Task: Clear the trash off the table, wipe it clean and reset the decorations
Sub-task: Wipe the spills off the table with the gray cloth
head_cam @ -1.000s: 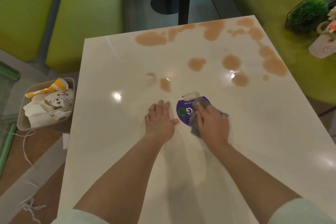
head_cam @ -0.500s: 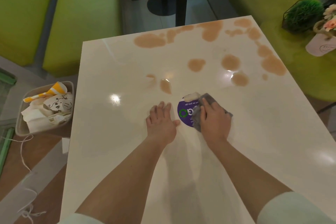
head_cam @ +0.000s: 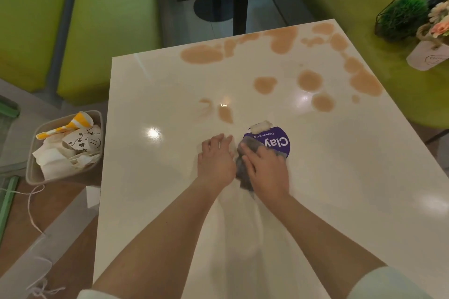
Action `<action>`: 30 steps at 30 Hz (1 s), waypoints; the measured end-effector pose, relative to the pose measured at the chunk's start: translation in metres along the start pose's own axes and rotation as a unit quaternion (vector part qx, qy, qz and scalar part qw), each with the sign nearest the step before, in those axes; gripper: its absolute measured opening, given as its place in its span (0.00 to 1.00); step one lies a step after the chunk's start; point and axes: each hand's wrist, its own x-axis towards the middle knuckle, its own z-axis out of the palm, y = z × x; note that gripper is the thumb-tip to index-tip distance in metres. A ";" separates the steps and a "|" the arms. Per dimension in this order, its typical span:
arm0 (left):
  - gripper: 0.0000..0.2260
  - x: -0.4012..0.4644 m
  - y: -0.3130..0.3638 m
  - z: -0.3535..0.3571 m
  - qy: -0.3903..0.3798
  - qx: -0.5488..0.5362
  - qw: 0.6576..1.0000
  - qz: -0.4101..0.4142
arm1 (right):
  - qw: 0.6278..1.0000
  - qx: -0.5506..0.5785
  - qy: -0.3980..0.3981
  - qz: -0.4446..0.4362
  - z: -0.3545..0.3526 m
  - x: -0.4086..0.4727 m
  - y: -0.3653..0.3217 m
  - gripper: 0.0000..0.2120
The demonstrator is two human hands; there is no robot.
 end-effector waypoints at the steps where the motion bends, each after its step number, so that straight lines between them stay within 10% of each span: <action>1: 0.25 -0.001 -0.002 -0.002 0.006 0.014 1.000 0.016 | 1.000 0.007 0.002 -0.025 0.000 -0.009 0.000 0.20; 9: 0.24 -0.003 -0.012 -0.001 0.051 0.006 0.997 0.060 | 0.993 -0.031 0.020 0.115 -0.006 0.018 0.006 0.23; 15: 0.24 0.001 -0.015 -0.005 0.066 0.024 0.994 0.080 | 0.998 -0.055 0.020 -0.033 0.003 -0.027 -0.012 0.22; 21: 0.27 -0.002 -0.011 -0.007 0.063 0.014 0.996 0.064 | 0.992 -0.072 0.039 0.096 -0.001 0.005 0.006 0.24; 30: 0.21 0.003 -0.001 -0.008 0.051 0.040 0.997 0.028 | 0.995 -0.078 0.038 0.044 -0.007 -0.004 0.029 0.23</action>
